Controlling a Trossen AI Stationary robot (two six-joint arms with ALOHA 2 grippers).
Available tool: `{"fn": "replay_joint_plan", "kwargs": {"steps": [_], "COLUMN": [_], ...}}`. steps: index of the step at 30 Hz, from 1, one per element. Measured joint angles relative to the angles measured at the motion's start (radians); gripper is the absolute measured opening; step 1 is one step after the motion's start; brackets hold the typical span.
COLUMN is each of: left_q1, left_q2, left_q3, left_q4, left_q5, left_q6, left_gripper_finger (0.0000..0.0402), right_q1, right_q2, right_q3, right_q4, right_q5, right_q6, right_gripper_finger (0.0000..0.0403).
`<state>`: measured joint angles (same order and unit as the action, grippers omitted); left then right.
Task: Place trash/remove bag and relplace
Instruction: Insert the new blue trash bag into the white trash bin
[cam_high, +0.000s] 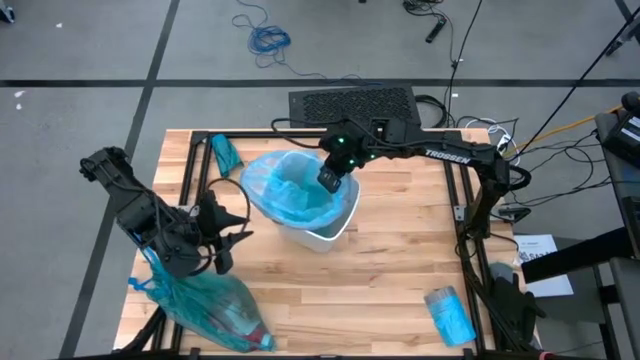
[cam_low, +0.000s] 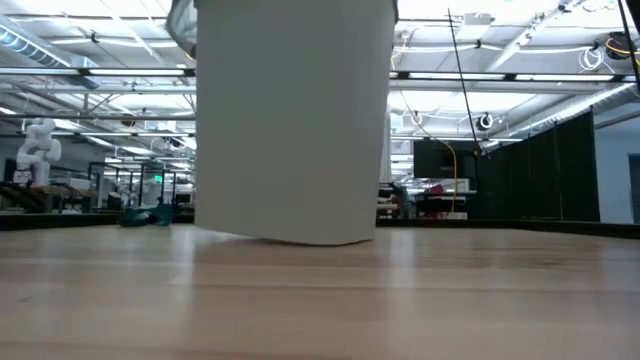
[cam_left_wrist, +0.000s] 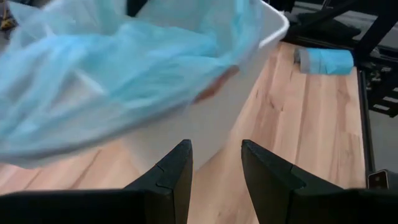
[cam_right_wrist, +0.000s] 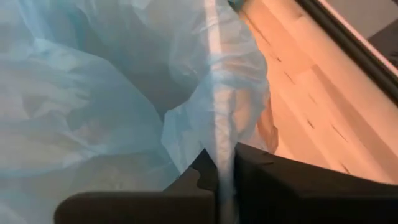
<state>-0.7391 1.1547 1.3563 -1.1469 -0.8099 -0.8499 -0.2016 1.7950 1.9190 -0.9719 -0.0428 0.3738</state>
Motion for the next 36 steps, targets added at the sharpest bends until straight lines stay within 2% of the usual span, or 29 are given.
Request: {"fn": "replay_joint_plan", "kwargs": {"steps": [12,17,22,26,30,36], "left_q1": [0.000,0.000,0.000,0.000,0.000,0.001], "left_q2": [-0.039,-0.039,-0.039,-0.039,-0.039,-0.039], "left_q3": [0.000,0.000,0.000,0.000,0.000,0.000], "left_q4": [-0.019,-0.019,-0.018,-0.018,-0.019,-0.027], "left_q5": [-0.011,-0.015,-0.025,-0.029,-0.052,-0.071], "left_q6": [0.021,0.021,0.019,0.022,0.027,0.028], "left_gripper_finger": [0.0134,0.0134,0.0134,0.0134,0.0134,0.0134], "right_q1": [0.049,0.045,0.043,0.044,0.045,0.065], "right_q2": [-0.014,-0.052,-0.125,-0.174,-0.184,-0.179], "right_q3": [0.001,0.001,0.002,0.002,0.002,0.002], "right_q4": [0.058,0.092,0.097,0.020,-0.090,-0.101], "right_q5": [-0.023,-0.042,-0.038,-0.031,-0.013,-0.012], "right_q6": [-0.083,-0.090,-0.087,-0.065,-0.053,-0.053], "right_gripper_finger": [0.0097,0.0124,0.0132,0.0132,0.0132,0.0132]}}
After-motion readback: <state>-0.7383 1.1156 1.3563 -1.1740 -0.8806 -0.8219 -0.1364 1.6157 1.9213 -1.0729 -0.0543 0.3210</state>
